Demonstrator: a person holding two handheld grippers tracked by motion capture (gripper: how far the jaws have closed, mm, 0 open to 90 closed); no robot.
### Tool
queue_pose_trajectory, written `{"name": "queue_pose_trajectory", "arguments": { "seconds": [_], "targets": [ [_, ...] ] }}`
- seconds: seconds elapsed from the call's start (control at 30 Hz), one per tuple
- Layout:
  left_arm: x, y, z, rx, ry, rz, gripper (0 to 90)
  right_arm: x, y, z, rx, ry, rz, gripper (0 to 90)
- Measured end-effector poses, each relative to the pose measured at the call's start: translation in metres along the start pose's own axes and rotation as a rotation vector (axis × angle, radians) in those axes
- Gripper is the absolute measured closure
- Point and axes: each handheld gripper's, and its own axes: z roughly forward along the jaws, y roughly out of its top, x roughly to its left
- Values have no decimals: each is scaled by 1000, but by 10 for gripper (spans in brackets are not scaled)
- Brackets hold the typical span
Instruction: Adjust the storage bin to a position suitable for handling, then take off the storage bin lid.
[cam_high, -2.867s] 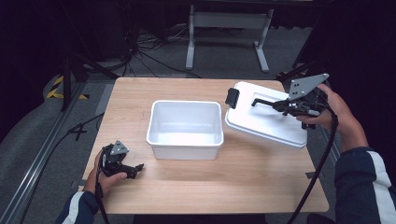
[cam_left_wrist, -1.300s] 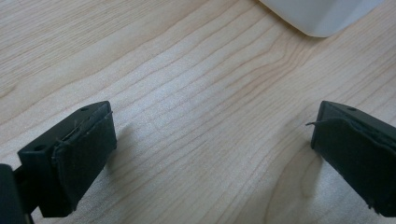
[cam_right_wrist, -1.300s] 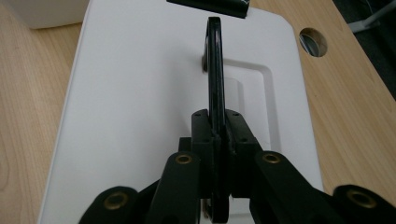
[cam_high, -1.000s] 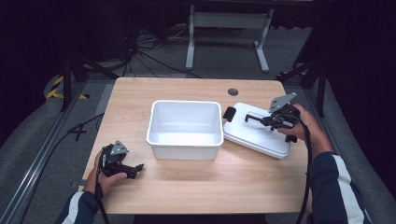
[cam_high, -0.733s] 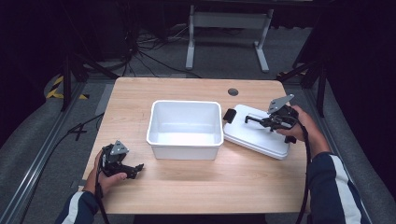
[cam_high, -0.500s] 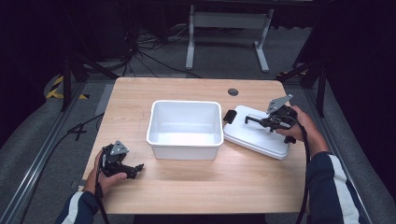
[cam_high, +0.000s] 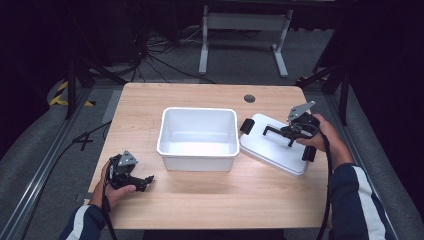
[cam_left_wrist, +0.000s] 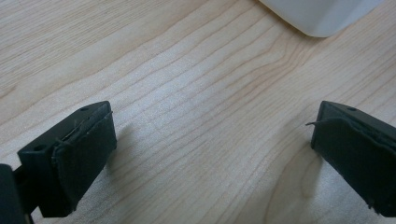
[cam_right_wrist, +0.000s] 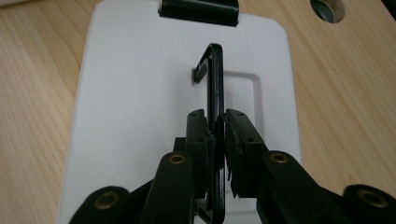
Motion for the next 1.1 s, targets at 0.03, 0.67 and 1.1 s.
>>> {"name": "queue_pose_trajectory", "arguments": {
  "seconds": [0.03,0.67,1.1],
  "targets": [
    [0,0,0,-1,0,0,5,0,0,-1,2,-5,-2,786],
    [2,1,1,-1,-14,18,5,6,5,-17,-56,-40,52,681],
    [1,0,1,1,-24,4,4,19,9,-35,-79,-74,80,552]
  ]
}}
